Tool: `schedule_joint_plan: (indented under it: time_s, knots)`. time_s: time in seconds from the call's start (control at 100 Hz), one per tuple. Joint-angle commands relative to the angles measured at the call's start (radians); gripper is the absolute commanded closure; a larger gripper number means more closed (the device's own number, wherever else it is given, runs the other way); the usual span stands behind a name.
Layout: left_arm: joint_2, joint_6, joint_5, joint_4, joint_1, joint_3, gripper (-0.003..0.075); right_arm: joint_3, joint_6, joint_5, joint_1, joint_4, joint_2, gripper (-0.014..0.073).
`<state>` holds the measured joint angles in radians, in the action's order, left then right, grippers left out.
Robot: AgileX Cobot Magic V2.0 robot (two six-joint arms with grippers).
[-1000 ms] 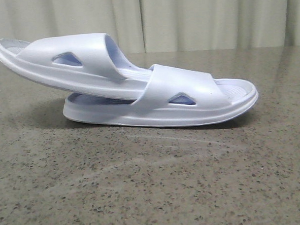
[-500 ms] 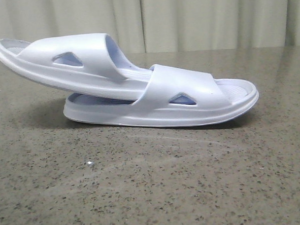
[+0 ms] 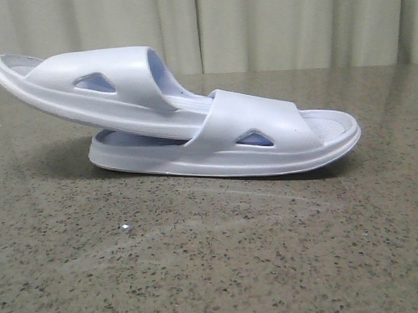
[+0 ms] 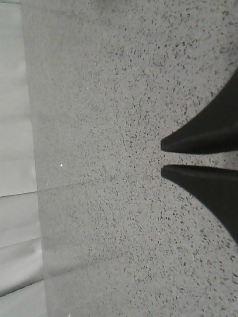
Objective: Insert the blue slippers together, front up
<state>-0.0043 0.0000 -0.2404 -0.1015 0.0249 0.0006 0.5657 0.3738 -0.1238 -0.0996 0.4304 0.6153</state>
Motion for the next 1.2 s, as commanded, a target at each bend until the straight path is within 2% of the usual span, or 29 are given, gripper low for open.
schedule_joint_plan:
  time_s: [0.0,1.19]
  knots:
    - [-0.028,-0.014,0.118,0.008,0.003,0.010,0.0704,0.027,-0.010,0.064,0.005,0.016,0.001,0.0701]
    - [-0.028,-0.014,0.116,0.008,0.003,0.010,0.0704,-0.004,-0.010,0.069,0.005,0.032,-0.022,0.0701]
